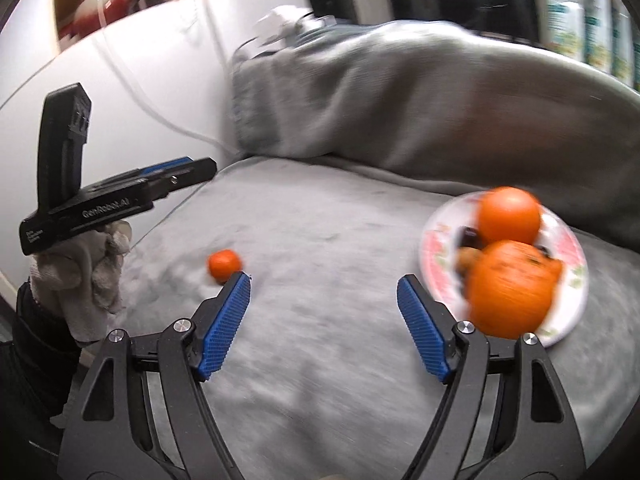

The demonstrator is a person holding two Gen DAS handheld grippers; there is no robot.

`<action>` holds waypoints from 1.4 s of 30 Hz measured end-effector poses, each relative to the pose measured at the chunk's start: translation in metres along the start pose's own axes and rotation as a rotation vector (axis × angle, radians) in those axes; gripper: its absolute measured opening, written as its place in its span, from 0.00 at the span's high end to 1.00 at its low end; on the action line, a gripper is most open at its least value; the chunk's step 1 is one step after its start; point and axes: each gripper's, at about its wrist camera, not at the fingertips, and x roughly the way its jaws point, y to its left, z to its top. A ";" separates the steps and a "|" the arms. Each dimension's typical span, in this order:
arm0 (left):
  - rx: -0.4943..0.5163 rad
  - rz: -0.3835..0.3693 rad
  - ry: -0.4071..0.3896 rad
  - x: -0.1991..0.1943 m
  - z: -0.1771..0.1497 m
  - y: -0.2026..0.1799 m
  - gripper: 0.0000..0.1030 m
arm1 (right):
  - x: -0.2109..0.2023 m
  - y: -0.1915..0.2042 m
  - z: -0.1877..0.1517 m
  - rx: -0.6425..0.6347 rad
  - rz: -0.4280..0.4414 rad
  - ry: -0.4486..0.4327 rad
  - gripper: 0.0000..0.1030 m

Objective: Organize fruits

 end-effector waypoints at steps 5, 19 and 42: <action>-0.061 0.065 -0.003 -0.022 -0.014 0.035 0.35 | 0.034 0.035 0.008 -0.094 0.065 0.045 0.24; -0.134 0.150 0.009 -0.050 -0.045 0.078 0.35 | 0.123 0.095 0.012 -0.251 0.121 0.186 0.36; -0.113 0.125 0.009 -0.050 -0.046 0.069 0.35 | 0.134 0.083 0.014 -0.218 0.081 0.194 0.58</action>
